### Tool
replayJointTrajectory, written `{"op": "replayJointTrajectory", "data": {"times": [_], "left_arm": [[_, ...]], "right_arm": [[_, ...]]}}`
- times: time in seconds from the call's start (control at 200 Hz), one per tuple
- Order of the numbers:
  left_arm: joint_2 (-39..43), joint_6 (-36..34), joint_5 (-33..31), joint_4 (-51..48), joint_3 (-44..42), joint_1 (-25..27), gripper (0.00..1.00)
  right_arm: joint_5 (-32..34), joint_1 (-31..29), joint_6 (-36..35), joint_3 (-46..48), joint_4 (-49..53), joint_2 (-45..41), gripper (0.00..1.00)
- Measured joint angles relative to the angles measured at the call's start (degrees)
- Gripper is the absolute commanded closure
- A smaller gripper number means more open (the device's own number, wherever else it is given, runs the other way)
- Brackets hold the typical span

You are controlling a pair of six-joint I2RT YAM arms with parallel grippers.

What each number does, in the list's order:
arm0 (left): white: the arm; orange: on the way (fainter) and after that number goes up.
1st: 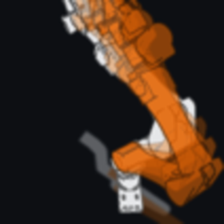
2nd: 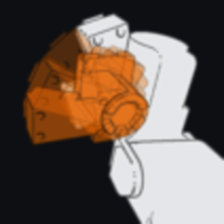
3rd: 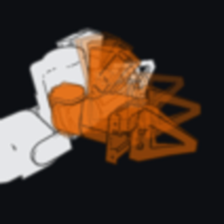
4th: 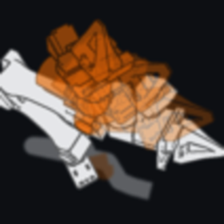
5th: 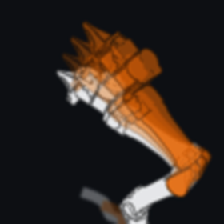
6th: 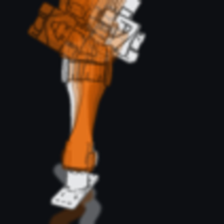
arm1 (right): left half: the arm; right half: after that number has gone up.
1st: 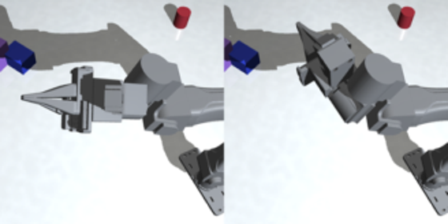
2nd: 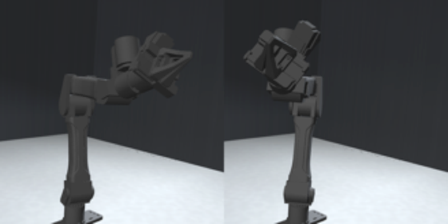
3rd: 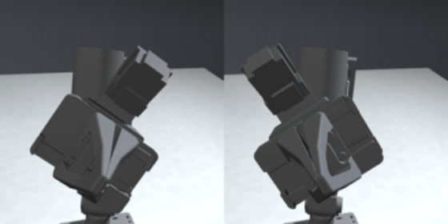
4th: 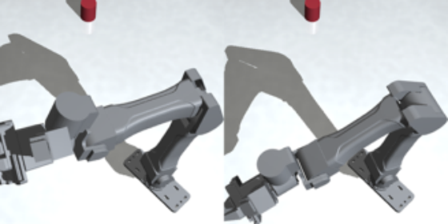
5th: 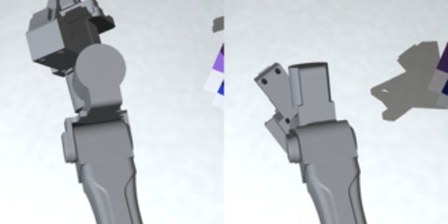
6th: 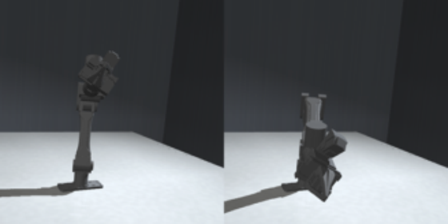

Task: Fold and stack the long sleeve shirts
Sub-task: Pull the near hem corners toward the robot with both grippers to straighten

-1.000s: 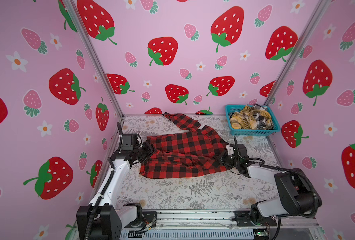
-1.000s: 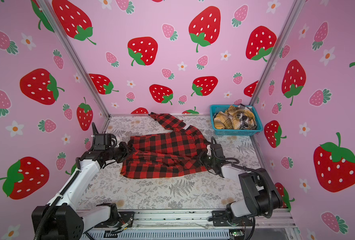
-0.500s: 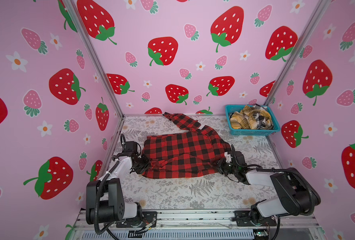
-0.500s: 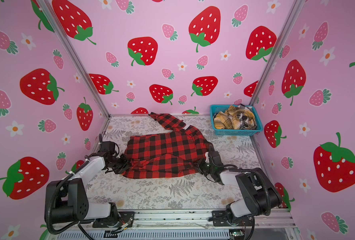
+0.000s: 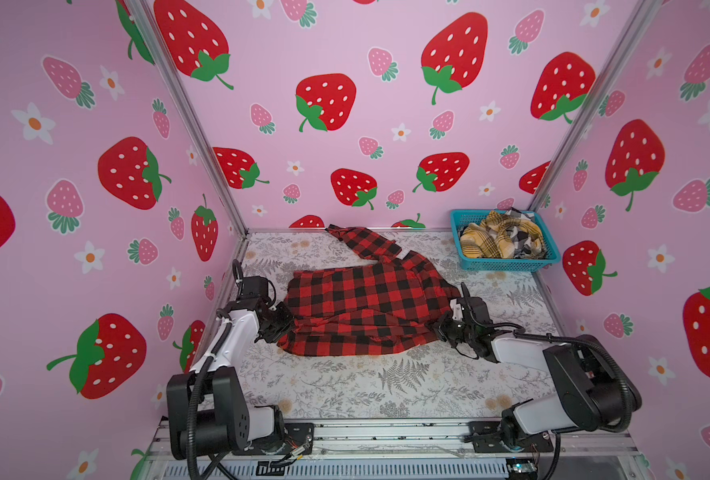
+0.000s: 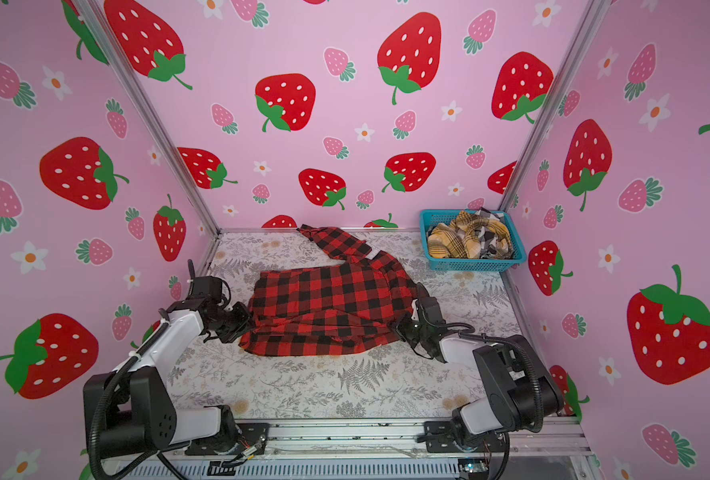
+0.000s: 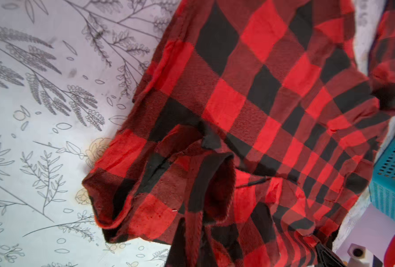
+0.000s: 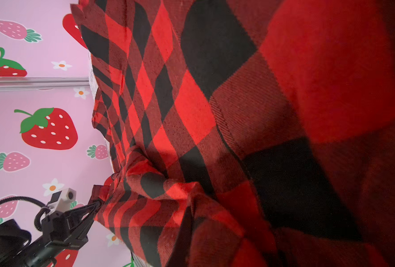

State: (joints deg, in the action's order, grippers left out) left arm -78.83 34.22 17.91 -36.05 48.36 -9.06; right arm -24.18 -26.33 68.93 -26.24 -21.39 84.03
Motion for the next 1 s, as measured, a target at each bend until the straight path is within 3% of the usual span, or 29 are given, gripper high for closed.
{"op": "replayJointTrajectory", "data": {"times": [0.06,0.095,0.17,0.23,0.375,0.43,0.5,0.605,0.69,0.84,0.996], "left_arm": [[-2.69,0.02,-0.13,0.35,-0.13,-0.22,1.0],[-4.15,0.04,-0.26,0.48,-0.2,-0.31,1.0],[-6.4,-0.02,-1.07,0.52,-0.22,-0.35,0.67],[-7.58,0.76,-2.01,0.44,-0.22,-0.44,0.54],[-7.5,1.42,-2.93,-0.61,-0.17,-0.79,0.51],[-5.97,1.62,-3.52,-2.01,0.07,-0.81,0.5],[-2.29,1.81,-5.01,-4.66,1.16,-0.81,0.5],[3.23,2.16,-6.58,-7.63,4.87,-0.52,0.56],[4.68,2.84,-6.84,-8.15,7.61,0.35,0.7],[0.87,5.51,-5.03,-6.78,7.26,2.91,0.75],[-5.57,8.9,-1.73,-2.32,4.04,4.2,0.87]], "right_arm": [[0.22,-0.59,0.02,0.28,0.0,0.0,0.88],[0.22,-0.81,0.09,0.63,-0.09,0.0,0.75],[0.28,-0.96,0.46,1.64,-0.26,0.0,0.54],[0.02,-0.96,0.09,2.32,-0.61,-0.22,0.44],[0.44,-1.01,-1.36,2.4,3.72,-5.49,0.31],[0.79,-1.01,-2.91,1.99,7.45,-8.48,0.31],[1.92,-1.01,-5.6,0.24,14.03,-12.22,0.39],[4.7,-1.03,-10.19,-5.03,24.26,-16.2,0.48],[7.15,-1.03,-13.81,-10.64,29.94,-17.2,0.56],[8.68,-1.05,-20.74,-20.7,33.57,-9.14,0.71],[9.9,-1.66,-25.22,-25.35,33.94,2.64,0.78]]}}
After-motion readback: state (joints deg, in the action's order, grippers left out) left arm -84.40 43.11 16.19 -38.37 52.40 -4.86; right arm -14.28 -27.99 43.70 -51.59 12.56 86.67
